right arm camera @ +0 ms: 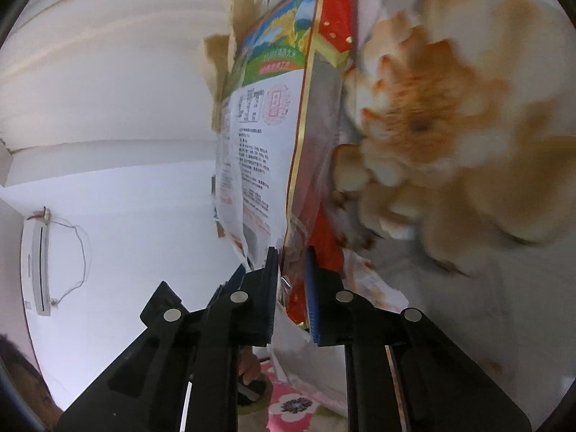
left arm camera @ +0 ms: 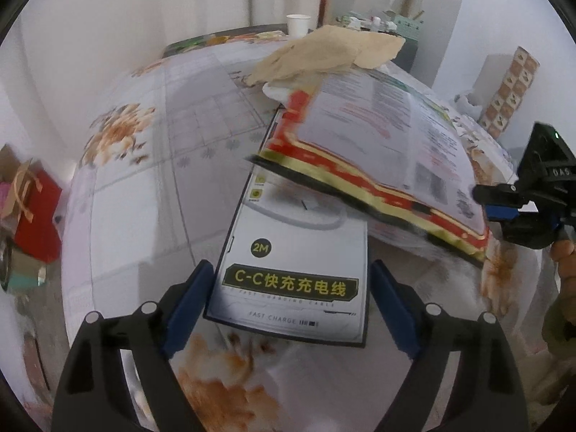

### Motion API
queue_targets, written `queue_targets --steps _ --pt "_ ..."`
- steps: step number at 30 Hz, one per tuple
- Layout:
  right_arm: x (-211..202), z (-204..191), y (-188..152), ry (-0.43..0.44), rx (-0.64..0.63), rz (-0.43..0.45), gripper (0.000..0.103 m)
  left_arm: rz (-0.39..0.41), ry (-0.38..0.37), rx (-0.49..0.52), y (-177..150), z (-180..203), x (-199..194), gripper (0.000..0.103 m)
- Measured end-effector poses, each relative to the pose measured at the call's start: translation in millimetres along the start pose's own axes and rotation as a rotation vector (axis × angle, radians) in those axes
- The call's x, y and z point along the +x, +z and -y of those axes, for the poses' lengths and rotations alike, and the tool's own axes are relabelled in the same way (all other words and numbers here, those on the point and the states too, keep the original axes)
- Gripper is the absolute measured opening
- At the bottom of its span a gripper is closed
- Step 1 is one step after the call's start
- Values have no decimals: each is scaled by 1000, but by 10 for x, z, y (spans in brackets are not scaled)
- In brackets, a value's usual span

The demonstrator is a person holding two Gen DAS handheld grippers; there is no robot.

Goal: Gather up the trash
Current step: 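Close the right tool on the rice bag edge, then grasp the white cable box with the left tool while the right tool lifts the rice bag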

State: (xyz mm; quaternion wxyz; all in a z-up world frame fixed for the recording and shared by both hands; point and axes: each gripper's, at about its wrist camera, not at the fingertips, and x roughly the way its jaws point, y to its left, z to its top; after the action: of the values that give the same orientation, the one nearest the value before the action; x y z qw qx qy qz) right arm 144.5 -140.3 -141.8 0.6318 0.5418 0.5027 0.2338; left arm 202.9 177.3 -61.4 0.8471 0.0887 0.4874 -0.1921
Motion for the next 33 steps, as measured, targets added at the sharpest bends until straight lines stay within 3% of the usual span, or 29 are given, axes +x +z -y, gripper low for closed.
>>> queue_targets --steps 5,11,14,18,20,26,30,33 --pt "-308 160 -36 -27 -11 -2 12 -24 14 -76 -203 42 -122 85" --pt "-720 155 -99 -136 -100 15 16 -41 -14 -177 -479 119 -274 85" --pt "-785 145 -108 -194 -121 24 30 -38 -38 -178 -515 162 -316 86" --pt "-725 174 -55 -142 -88 47 48 7 -32 -175 -431 186 -363 89" --pt "-713 188 -26 -121 -79 59 53 22 -36 -161 -366 207 -353 89" --pt "-699 82 -36 -133 -97 65 58 7 -47 -123 -221 281 -184 89" --pt "-740 12 -12 -138 -103 70 58 18 1 -74 -204 366 -132 89" --pt "-793 -8 -30 -143 -119 69 58 28 -4 -69 -207 381 -128 89"
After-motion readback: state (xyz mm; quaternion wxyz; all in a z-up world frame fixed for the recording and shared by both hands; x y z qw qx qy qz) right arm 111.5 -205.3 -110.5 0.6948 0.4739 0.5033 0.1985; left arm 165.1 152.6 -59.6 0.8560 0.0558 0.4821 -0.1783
